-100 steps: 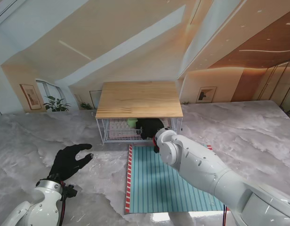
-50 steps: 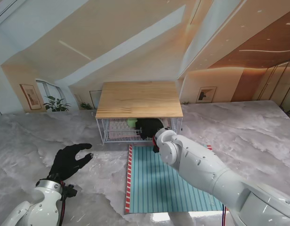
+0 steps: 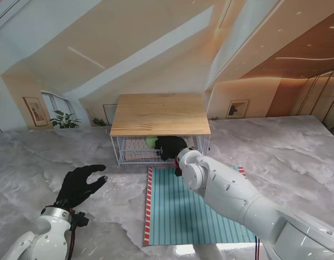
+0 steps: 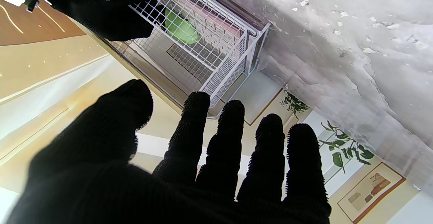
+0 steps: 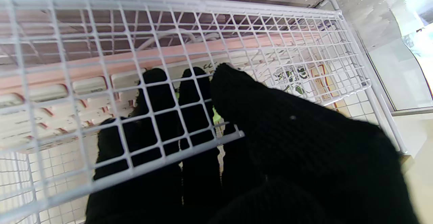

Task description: Unroll the mouse pad and set up the keyboard and mouse from the tabletop organizer

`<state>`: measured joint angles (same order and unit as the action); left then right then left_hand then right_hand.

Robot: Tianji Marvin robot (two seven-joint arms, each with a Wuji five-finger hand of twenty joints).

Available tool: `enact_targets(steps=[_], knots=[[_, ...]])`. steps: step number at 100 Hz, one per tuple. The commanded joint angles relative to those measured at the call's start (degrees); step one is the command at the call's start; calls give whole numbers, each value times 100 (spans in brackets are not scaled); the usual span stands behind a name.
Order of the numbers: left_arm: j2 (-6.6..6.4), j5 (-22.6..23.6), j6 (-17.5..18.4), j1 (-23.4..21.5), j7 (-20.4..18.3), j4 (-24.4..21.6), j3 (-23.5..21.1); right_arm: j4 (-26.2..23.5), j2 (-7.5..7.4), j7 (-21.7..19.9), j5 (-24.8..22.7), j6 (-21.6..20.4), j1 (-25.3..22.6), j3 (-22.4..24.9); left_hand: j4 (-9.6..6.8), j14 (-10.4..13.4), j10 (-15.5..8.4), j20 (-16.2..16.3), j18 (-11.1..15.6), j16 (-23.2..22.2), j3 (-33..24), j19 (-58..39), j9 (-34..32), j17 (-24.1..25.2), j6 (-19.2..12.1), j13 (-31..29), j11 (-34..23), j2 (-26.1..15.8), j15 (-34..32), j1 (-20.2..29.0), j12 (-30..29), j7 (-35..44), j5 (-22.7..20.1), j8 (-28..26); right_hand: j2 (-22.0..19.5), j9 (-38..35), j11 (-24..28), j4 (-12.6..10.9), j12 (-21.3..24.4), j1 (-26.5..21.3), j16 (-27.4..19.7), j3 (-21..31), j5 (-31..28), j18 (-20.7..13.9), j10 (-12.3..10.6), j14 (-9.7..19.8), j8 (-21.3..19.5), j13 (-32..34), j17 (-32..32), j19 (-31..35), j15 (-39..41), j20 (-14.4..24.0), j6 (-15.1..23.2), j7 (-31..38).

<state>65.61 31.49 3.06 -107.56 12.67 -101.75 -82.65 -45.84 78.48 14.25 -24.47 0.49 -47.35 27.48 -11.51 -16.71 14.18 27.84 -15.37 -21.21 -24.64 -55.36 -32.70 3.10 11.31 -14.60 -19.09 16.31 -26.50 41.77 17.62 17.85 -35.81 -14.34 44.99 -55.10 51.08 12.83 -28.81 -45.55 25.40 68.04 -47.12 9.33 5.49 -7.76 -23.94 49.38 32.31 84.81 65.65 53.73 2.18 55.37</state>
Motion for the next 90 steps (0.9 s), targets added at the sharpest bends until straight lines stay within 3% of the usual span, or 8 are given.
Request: enact_targets(steps=[1, 36, 51, 58, 62, 90], knots=[[28, -17, 42, -36, -61, -43, 4, -77, 52, -49, -13, -38, -62, -27, -144, 50, -123, -44, 156, -14, 35, 14, -24, 63, -84, 129, 5, -131, 13, -144, -58, 21, 36, 48, 8, -144, 105, -23, -105, -250, -32, 292, -694, -190, 75, -365, -258, 290, 180, 322, 206, 247, 579, 386], [30, -27, 83, -58, -52, -57, -10, -229, 20, 0, -41, -13, -165, 16, -145, 49, -127, -44, 156, -15, 37, 14, -23, 63, -75, 126, 5, -130, 16, -142, -57, 21, 37, 48, 75, -154, 134, -94, -235, -272, -7, 364, -754, -170, 143, -476, -343, 300, 335, 463, 363, 400, 514, 339], [32, -28, 109, -66, -38, -59, -15, -365, -37, -9, -86, 21, -235, 57, -147, 57, -221, -44, 156, -17, 34, 14, -40, 63, -83, 122, -17, -132, 13, -145, -47, 25, 30, 47, 92, -161, 140, -112, -271, -281, 1, 384, -779, -171, 144, -511, -363, 308, 417, 521, 414, 438, 509, 325], [34, -27, 119, -72, -29, -63, -20, -429, -66, -19, -101, 38, -269, 80, -146, 51, -118, -44, 156, -16, 36, 14, -30, 63, -79, 125, -8, -132, 15, -144, -52, 23, 36, 47, 94, -165, 142, -117, -284, -283, 3, 393, -795, -171, 150, -521, -372, 312, 441, 540, 433, 452, 513, 322], [35, -27, 126, -76, -23, -66, -22, -466, -84, -30, -114, 47, -288, 90, -147, 58, -223, -44, 156, -18, 34, 14, -49, 63, -83, 111, -22, -129, 8, -141, -46, 27, 30, 46, 96, -166, 145, -118, -292, -285, 3, 397, -809, -169, 146, -522, -377, 315, 453, 550, 442, 458, 516, 320], [38, -32, 165, -99, -4, -80, -25, -698, -221, -108, -229, 114, -410, 177, -148, 48, -208, -44, 156, -20, 22, 14, -50, 63, -90, 107, -29, -126, 5, -156, -46, 35, 33, 47, 65, -140, 182, -63, -424, -307, 12, 453, -885, -163, 95, -544, -518, 268, 439, 575, 527, 515, 545, 316]])
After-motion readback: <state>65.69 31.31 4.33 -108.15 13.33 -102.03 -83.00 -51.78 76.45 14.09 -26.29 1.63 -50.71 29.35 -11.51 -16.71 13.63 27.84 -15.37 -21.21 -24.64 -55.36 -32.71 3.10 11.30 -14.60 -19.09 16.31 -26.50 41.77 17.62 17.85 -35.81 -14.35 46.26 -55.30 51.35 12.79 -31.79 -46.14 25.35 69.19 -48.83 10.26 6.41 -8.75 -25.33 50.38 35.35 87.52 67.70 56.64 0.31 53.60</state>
